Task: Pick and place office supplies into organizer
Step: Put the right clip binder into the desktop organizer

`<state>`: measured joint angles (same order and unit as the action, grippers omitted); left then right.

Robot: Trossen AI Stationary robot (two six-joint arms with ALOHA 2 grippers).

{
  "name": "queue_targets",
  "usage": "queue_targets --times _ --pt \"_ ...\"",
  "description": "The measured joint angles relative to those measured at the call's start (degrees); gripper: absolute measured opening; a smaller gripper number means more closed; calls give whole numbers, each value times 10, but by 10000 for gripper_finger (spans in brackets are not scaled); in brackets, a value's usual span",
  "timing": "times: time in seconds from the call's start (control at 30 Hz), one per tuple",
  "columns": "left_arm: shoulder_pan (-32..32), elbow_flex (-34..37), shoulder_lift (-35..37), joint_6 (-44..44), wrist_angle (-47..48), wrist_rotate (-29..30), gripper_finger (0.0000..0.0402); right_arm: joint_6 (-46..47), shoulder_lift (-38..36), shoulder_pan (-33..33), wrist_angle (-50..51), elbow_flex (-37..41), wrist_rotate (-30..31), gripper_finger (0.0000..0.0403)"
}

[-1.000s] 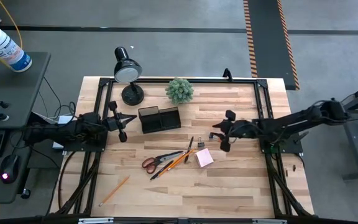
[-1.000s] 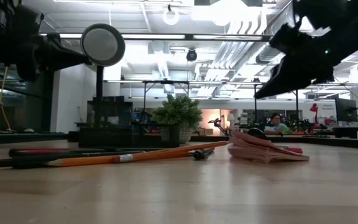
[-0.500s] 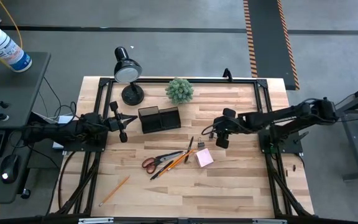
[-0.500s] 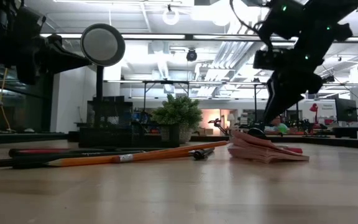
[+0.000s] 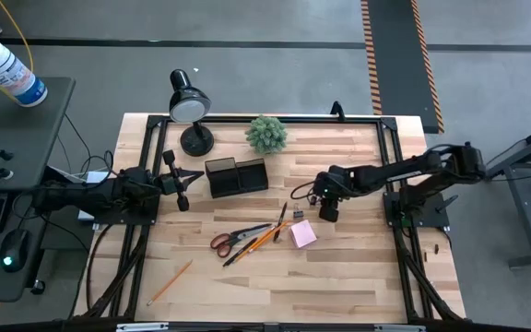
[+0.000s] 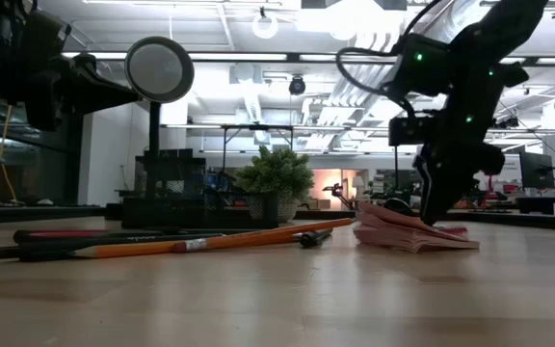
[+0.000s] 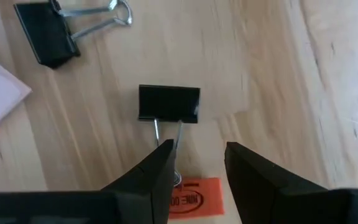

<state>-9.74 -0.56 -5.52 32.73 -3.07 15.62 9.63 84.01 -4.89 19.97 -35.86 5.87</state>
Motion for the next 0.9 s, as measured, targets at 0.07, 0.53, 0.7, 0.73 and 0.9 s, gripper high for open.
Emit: queue_targets --times 0.07,0.53,0.7,0.73,0.9 --pt "0 0 0 0 0 0 1 0 14 0 -7 0 -3 133" --pt "0 0 0 0 0 0 1 4 27 0 -42 1 -17 102" --pt "0 0 0 0 0 0 1 -10 27 0 -53 1 -35 16" --pt "0 0 0 0 0 0 1 -11 27 0 -53 1 -38 9" --pt "0 0 0 0 0 -1 1 -15 28 0 -73 1 -48 3"
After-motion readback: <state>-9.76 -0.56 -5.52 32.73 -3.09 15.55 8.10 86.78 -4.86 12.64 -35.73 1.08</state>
